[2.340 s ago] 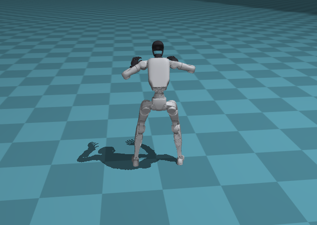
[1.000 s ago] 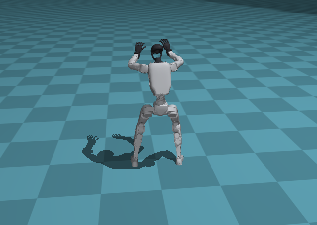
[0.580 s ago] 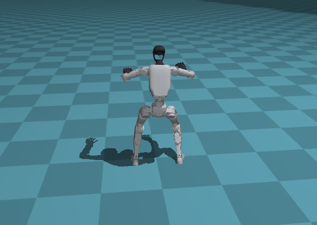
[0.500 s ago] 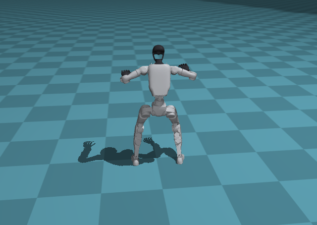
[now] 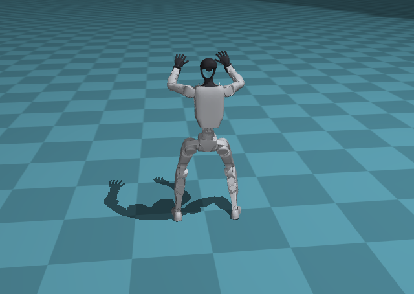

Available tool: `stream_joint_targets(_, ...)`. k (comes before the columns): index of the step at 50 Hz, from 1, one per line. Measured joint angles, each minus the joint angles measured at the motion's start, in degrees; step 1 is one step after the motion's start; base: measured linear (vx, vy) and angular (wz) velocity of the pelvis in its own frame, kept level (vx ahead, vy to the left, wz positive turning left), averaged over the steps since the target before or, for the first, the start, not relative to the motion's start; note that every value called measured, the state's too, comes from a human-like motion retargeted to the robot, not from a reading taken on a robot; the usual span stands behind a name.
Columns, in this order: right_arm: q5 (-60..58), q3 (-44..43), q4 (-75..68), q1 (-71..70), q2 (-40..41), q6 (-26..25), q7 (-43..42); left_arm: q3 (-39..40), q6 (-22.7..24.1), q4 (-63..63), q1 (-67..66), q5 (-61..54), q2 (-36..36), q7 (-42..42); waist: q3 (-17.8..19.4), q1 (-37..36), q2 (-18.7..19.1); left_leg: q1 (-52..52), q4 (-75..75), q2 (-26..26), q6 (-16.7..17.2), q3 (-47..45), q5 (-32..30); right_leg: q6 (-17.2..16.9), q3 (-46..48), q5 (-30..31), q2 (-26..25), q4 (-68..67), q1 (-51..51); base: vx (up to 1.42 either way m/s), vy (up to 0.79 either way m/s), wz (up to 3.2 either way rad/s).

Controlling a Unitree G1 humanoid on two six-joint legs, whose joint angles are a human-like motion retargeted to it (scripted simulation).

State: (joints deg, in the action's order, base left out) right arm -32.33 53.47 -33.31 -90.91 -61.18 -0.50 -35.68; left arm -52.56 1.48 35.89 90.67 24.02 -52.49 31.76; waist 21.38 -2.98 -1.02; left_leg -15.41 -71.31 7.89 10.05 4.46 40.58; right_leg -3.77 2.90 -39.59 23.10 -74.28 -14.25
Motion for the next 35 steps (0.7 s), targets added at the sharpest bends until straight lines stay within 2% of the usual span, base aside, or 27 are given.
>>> stream_joint_targets(3, -0.24, 2.17, -9.11, 2.87, 7.43, 1.23, 1.71, 1.21, -0.82, 12.54, -3.28, 2.31, 7.76, -1.63, -0.58, 0.82, 0.3, 1.86, 1.26, -0.06, 0.12, 0.12, 0.05, -0.46, 0.84, 0.24, 0.18, 1.38, 2.34, 0.1, 0.0, 0.12)
stream_joint_targets(5, -1.74, 0.54, -9.63, 8.56, 9.25, 2.22, 2.35, 4.59, -0.9, 16.91, -8.69, 4.08, 12.35, -1.9, -1.97, 0.96, 0.83, 2.92, 2.33, -0.08, 0.06, 0.26, -0.06, -0.94, 1.53, 0.67, 0.17, 2.73, 3.84, 0.13, 0.01, 0.13)
stream_joint_targets(8, -5.2, -7.39, -1.73, 21.11, 8.14, 3.0, 2.01, 12.7, -1.48, 12.67, -20.83, 8.42, 14.44, -0.79, -3.29, 1.27, 1.61, 4.96, 4.73, 0.05, -0.04, 0.23, -0.51, -1.76, 2.54, 1.76, -0.1, 5.59, 6.36, 0.15, 0.02, 0.08)
stream_joint_targets(13, -8.45, -33.41, 22.28, 55.45, 4.29, 5.69, 1.37, 31.58, 0.45, -11.09, -51.63, 14.0, 12.51, 1.09, -5.37, 1.38, 2.1, 8.52, 9.68, 0.49, -0.16, -0.42, -1.72, -3.14, 3.67, 4.1, -0.98, 11.29, 10.14, 0.17, 0.02, -0.03)
stream_joint_targets(19, -5.21, -67.12, 45.8, 99.96, 6.8, 10.87, -1.3, 53.6, 7.29, -38.97, -93.26, 9.38, 10.58, 4.58, -5.39, 0.82, 1.38, 11.69, 14.08, 0.86, -0.13, -1.77, -2.7, -4.42, 3.68, 5.85, -1.71, 16.19, 12.74, 0.15, 0.02, -0.13)
stream_joint_targets(24, -4.2, -87.96, 57.02, 119.77, 12.13, 13.06, -2.74, 70.19, 11.03, -53.54, -116.1, 6.91, 10.9, 5.81, -4.5, 0.72, 0.73, 13.77, 15.25, 1.06, -0.21, -2.64, -2.46, -5.03, 3.25, 5.88, -1.89, 17.43, 14.21, 0.09, 0.01, -0.14)
stream_joint_targets(27, -5.44, -96.75, 61.69, 122.37, 12.73, 12.28, -2.74, 78.41, 11.37, -60.59, -119.53, 6.9, 9.65, 6.4, -5.18, 0.34, 0.63, 15.02, 15.67, 1.16, -0.32, -3.02, -2.33, -5.27, 3.06, 5.86, -1.91, 17.75, 15.12, 0.06, 0.0, -0.11)
stream_joint_targets(30, -7.3, -100.72, 65.12, 118.12, 10.29, 9.88, -1.05, 82.24, 9.72, -66.0, -113.53, 7.4, 5.71, 5.66, -6.57, -0.29, 0.71, 16.28, 16.23, 1.24, -0.51, -3.27, -2.4, -5.38, 3.05, 6.04, -1.98, 18.2, 16.15, 0.0, 0.0, 0.0)
stream_joint_targets(32, -8.72, -99.07, 66.07, 111.19, 7.36, 7.84, 1.84, 80.06, 7.52, -67.51, -103.82, 8.38, 2.6, 3.19, -7.62, -0.71, 0.81, 17.11, 16.73, 1.31, -0.62, -3.32, -2.58, -5.41, 3.17, 6.31, -2.08, 18.65, 16.92, 0.0, 0.0, 0.0)
stream_joint_targets(35, -10.02, -91.06, 64.82, 96.28, 2.28, 5.27, 6.18, 71.27, 4.07, -65.25, -83.96, 10.75, -1.6, -0.78, -8.9, -1.27, 1.13, 18.22, 17.55, 1.47, -0.48, -3.27, -2.94, -5.45, 3.52, 6.87, -2.29, 19.41, 18.07, 0.0, 0.0, 0.0)
